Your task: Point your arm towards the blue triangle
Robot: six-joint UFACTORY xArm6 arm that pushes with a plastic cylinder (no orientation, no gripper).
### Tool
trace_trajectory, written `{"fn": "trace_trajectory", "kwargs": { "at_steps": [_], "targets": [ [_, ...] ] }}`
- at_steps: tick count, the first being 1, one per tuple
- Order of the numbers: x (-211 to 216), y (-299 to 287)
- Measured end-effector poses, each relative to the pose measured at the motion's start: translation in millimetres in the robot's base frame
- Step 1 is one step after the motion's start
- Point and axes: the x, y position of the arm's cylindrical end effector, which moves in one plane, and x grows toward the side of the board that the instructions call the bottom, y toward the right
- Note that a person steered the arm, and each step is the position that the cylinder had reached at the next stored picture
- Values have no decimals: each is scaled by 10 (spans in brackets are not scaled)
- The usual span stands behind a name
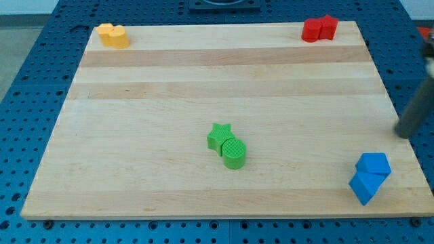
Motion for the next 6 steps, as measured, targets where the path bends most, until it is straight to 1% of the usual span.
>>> {"fn": "trace_trajectory", "kwargs": {
  "at_steps": [1, 2, 3, 4, 6],
  "targets": [
    [73, 232],
    [371, 232],
    [1001, 226],
    [1197, 46],
    [1088, -823]
  ]
}}
